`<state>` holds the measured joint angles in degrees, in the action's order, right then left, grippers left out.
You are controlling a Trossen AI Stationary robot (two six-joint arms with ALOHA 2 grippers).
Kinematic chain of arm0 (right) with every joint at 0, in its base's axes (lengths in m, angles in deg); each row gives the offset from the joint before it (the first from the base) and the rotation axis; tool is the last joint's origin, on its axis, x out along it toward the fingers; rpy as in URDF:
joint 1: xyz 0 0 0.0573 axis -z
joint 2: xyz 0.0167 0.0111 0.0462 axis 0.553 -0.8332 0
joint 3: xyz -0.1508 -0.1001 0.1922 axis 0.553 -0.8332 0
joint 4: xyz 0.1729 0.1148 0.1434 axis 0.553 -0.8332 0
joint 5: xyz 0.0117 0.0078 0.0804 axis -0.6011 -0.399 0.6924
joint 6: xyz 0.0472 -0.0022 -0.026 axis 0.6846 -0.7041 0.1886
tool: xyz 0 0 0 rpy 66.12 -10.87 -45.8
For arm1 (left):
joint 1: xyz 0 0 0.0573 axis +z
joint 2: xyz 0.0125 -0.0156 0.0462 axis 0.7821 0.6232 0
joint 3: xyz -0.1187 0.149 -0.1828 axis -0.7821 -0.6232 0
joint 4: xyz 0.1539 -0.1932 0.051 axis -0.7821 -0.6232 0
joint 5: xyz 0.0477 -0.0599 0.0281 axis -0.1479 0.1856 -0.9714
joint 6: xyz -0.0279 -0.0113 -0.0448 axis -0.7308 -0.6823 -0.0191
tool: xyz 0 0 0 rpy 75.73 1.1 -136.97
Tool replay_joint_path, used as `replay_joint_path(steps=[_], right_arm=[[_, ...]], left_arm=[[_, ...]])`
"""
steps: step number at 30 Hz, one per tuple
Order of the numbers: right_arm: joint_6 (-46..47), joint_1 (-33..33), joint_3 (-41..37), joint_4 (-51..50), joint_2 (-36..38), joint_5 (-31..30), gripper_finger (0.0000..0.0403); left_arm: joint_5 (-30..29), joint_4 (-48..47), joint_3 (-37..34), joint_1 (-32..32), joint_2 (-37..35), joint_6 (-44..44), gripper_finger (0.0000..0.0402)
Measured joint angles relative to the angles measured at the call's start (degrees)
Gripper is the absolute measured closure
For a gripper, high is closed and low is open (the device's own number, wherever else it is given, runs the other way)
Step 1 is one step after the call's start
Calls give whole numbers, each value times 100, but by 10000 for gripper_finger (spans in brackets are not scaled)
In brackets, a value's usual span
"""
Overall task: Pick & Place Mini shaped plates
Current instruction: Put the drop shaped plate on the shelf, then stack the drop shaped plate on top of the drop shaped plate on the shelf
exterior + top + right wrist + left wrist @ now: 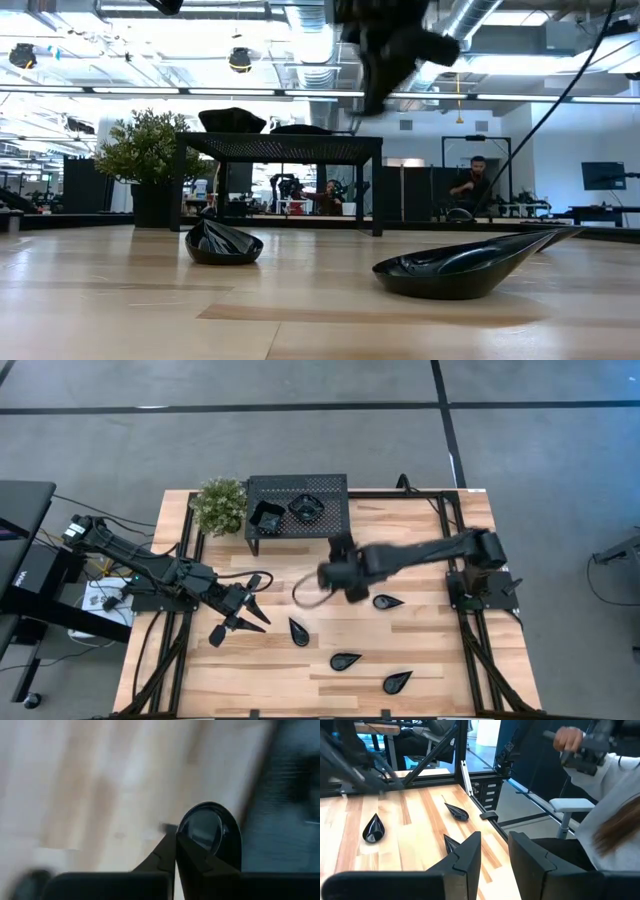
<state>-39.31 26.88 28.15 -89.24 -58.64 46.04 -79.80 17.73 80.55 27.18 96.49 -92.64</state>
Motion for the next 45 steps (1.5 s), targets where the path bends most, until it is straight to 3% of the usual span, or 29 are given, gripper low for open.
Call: replay_joint_path(steps=[5, 16, 23, 32, 39, 45], right_arm=[[-893, 651, 82, 218, 332, 11, 399], [-1788, 1853, 77, 766, 108, 529, 400], [-2596, 2130, 81, 790, 129, 1103, 394], [-3071, 2303, 80, 800, 123, 1249, 357], [-3083, 2370, 52, 975, 101, 1233, 335], [-3001, 2099, 62, 957, 109, 1151, 334]], left_arm=[[0, 10, 0, -1, 0, 0, 302], [0, 37, -1, 0, 0, 2, 302], [0, 38, -2, -1, 0, 2, 302], [-24, 39, -1, -1, 0, 0, 302], [-919, 42, -2, 0, 0, 0, 302], [-1024, 42, -2, -1, 0, 0, 302]])
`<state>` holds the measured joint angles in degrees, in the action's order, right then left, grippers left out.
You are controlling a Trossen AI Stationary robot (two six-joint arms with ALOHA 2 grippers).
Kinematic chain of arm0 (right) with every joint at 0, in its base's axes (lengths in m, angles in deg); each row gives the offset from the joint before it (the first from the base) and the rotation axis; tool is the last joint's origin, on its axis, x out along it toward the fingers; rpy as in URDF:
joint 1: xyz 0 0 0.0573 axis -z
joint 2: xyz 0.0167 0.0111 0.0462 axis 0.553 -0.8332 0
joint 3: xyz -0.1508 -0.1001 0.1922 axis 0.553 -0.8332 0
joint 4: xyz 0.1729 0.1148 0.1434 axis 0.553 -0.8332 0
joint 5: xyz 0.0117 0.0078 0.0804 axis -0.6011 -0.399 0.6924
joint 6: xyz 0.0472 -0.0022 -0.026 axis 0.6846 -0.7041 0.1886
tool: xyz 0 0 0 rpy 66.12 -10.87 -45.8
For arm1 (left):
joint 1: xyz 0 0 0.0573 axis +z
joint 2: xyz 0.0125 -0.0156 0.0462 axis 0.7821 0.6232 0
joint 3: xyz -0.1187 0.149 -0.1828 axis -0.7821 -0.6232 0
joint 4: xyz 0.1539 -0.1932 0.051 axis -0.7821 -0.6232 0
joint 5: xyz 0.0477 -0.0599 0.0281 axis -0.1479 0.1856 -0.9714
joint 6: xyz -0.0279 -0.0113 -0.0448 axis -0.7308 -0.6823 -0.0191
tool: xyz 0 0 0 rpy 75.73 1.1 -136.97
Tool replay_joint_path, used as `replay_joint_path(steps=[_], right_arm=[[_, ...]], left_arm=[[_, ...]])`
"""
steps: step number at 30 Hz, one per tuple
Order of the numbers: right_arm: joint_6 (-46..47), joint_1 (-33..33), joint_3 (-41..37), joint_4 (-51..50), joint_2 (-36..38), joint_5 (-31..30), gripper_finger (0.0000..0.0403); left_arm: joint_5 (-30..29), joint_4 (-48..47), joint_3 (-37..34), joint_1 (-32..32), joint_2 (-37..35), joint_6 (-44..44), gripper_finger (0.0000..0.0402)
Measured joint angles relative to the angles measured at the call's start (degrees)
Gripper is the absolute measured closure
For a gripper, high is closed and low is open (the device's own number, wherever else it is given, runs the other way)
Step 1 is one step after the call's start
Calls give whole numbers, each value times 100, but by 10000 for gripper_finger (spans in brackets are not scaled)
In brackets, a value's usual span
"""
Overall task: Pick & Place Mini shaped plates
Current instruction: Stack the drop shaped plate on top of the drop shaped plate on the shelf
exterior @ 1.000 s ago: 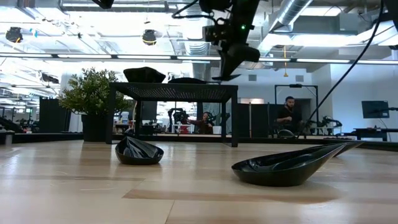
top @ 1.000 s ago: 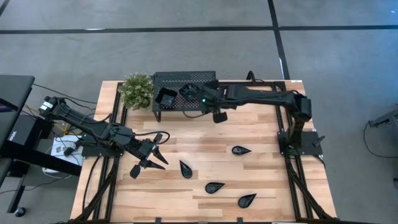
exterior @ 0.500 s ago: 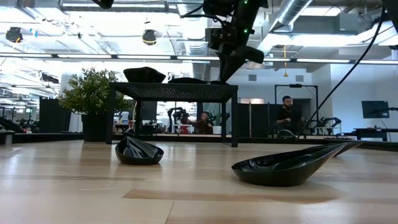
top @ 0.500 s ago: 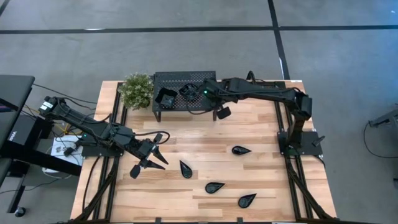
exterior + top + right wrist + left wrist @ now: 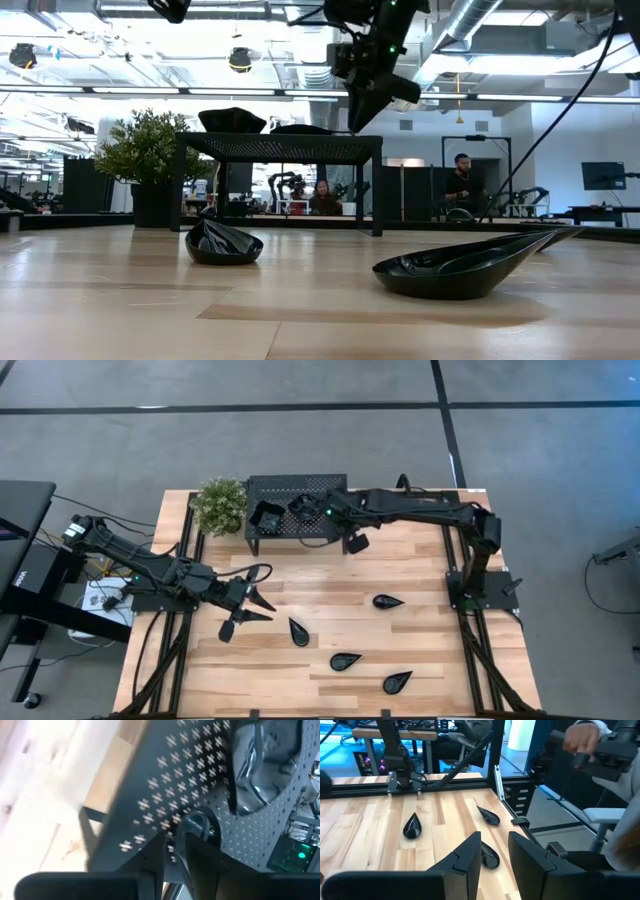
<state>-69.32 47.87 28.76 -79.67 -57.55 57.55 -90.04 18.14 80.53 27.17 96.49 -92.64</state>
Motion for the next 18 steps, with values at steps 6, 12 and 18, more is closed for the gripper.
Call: replay_joint_path(steps=[6, 12, 18], right_arm=[[1290, -738, 379, -631, 7, -219, 335], [3340, -1604, 477, -2317, 4, -58, 337], [5830, -2195, 305, -3521, 21, 949, 337]], left_arm=[[-5, 0, 0, 1, 0, 0, 302], [-5, -2, -1, 0, 0, -2, 302], [-5, -48, -1, -1, 0, -2, 302]])
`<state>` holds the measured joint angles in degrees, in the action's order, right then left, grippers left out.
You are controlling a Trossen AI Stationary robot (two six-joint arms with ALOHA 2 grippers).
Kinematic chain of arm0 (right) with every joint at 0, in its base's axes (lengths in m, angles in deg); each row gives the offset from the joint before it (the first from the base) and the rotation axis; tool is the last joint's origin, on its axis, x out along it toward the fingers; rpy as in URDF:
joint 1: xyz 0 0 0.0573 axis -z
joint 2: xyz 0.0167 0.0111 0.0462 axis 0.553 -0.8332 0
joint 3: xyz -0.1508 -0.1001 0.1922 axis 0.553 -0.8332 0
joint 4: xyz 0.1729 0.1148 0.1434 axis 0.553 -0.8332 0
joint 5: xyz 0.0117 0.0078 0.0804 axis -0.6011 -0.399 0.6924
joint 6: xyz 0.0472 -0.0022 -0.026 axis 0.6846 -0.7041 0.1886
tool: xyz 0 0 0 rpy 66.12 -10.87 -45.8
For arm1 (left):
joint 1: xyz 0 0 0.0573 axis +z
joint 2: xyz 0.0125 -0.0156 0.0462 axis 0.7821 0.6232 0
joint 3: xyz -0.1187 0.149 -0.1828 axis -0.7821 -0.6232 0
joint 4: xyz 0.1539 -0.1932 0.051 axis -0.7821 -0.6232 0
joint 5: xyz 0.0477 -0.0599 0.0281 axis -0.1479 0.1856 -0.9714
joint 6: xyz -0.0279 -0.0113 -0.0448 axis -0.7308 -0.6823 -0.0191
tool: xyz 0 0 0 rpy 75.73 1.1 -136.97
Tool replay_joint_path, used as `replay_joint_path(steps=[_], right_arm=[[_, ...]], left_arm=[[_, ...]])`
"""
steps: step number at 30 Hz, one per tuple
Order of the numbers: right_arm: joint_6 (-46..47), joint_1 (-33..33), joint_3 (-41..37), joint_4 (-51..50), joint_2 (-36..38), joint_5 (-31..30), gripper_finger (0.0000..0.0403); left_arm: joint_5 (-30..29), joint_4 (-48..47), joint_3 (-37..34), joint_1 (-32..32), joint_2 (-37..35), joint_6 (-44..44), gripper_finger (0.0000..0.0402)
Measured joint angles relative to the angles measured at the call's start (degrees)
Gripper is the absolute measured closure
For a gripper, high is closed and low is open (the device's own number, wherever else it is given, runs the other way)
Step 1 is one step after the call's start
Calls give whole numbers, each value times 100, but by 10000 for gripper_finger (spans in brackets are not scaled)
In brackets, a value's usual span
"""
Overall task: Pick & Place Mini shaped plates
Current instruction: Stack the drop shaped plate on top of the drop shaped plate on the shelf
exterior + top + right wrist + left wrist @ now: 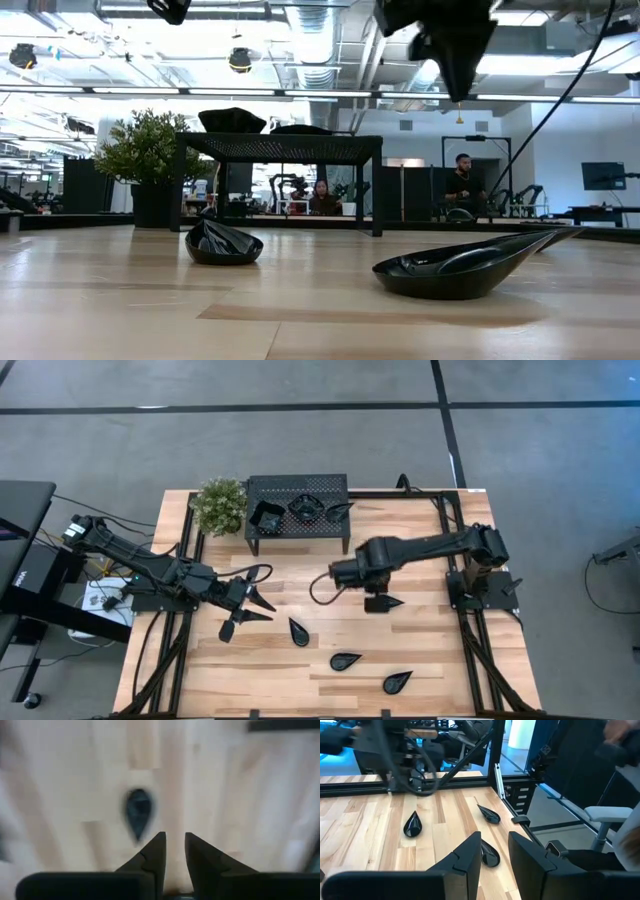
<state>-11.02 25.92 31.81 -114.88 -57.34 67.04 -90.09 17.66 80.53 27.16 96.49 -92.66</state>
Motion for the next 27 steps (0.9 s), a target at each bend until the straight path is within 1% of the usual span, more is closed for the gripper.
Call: replay_joint_path(steps=[2, 5, 8, 12, 14, 18, 19, 23, 27], right_arm=[[358, -214, -149, 158, 27, 391, 334], [630, -526, -551, 715, 29, 816, 325], [1082, -794, -1011, 1054, 24, 956, 308], [1658, -1052, -1706, 1796, 24, 826, 282], [1752, -1106, -2074, 2208, 24, 749, 270], [1761, -1155, -2602, 2531, 20, 207, 253], [1761, -1131, -2679, 2530, 20, 174, 251], [1761, -980, -2967, 2759, 20, 315, 250], [1685, -804, -3240, 3118, 20, 326, 250]], left_arm=[[2, 0, 0, 2, 0, 0, 302], [1, 0, 2, 2, 0, 0, 302], [2, 0, 0, 2, 0, 0, 302], [2, 0, 0, -2, 1, -2, 302], [2, 0, 1, -2, 1, -2, 302], [2, 0, 0, -4, 0, -2, 302], [2, 0, 1, -4, 0, -4, 302], [2, 0, 0, -4, 0, -2, 302], [2, 0, 1, -4, 0, -2, 302]])
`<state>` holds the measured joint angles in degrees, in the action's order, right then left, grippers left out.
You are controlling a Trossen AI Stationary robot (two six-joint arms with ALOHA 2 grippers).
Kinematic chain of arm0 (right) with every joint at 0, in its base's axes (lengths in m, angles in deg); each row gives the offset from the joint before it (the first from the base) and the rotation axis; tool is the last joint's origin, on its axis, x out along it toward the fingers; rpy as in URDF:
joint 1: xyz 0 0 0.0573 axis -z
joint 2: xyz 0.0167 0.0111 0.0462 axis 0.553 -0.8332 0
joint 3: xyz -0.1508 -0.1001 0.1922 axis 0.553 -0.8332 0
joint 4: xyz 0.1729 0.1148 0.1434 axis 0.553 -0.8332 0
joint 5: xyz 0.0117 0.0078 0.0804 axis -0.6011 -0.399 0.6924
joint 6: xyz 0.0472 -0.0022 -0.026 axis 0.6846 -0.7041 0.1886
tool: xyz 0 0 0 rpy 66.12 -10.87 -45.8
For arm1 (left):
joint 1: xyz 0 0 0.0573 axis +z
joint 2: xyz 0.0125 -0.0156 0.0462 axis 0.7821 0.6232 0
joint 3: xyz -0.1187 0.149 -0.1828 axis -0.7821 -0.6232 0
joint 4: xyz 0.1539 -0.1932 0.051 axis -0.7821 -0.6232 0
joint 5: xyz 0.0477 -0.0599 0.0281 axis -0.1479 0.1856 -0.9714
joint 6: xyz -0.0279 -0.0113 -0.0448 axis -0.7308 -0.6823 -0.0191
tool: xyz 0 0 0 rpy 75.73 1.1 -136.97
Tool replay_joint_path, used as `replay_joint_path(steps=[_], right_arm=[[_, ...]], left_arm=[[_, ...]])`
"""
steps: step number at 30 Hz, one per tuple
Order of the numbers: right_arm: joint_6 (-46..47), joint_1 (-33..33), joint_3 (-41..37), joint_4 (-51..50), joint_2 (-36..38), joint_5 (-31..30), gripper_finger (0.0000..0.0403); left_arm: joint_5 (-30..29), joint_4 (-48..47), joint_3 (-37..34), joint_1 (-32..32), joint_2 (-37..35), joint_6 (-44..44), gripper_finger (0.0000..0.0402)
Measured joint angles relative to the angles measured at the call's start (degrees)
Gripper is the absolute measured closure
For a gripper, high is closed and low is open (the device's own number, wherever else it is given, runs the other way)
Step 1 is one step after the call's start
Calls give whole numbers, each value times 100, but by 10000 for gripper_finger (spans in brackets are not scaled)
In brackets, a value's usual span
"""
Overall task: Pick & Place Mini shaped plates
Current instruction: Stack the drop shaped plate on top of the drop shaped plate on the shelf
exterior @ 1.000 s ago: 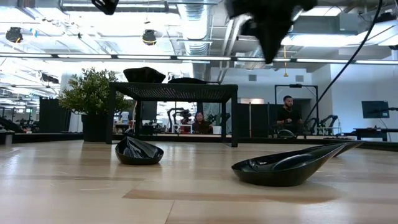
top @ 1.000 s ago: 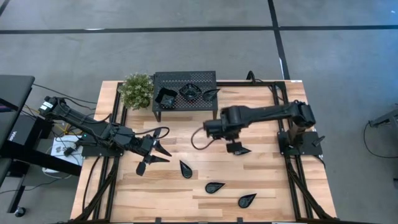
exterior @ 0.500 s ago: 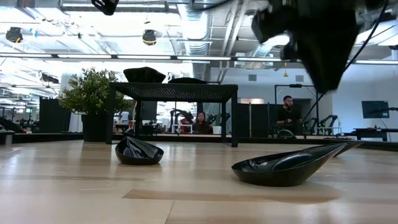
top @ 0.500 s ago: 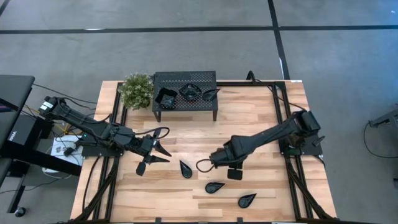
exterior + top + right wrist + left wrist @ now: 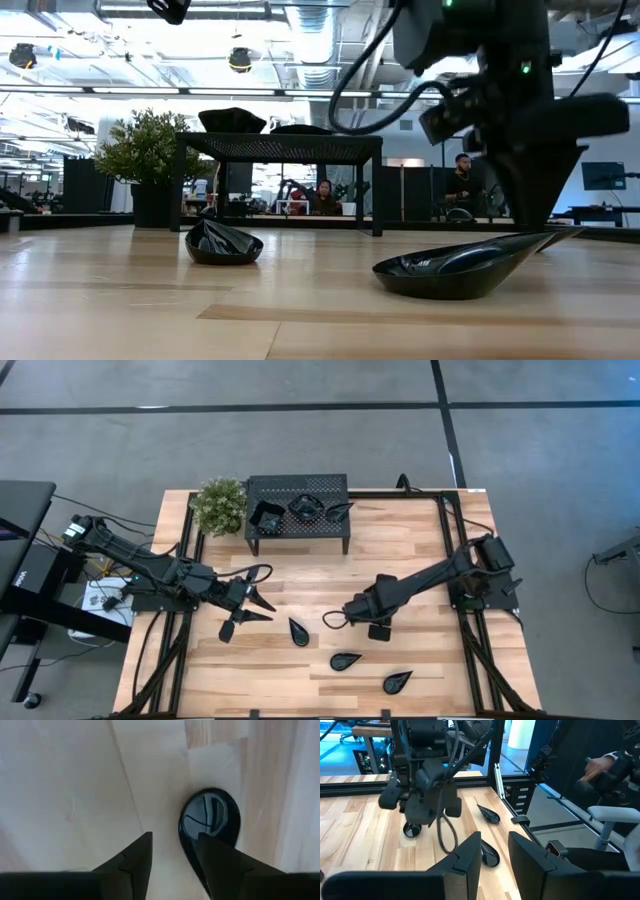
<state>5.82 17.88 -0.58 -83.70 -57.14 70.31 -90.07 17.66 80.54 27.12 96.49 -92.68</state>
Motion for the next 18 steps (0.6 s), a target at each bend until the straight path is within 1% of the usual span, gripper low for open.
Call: replay_joint_path(steps=[8, 11, 14, 18], right_arm=[[-17, 349, -470, 643, 0, -4, 250], [-37, 469, -539, 715, 4, 83, 261], [-173, 593, -564, 759, -13, 434, 298], [-474, 658, -565, 846, -13, 621, 377]], left_arm=[[0, 0, -1, 0, 0, 0, 302], [0, 0, 0, 0, 0, 0, 302], [0, 0, -1, 0, 0, -1, 302], [0, 0, 1, 0, 0, 0, 302]])
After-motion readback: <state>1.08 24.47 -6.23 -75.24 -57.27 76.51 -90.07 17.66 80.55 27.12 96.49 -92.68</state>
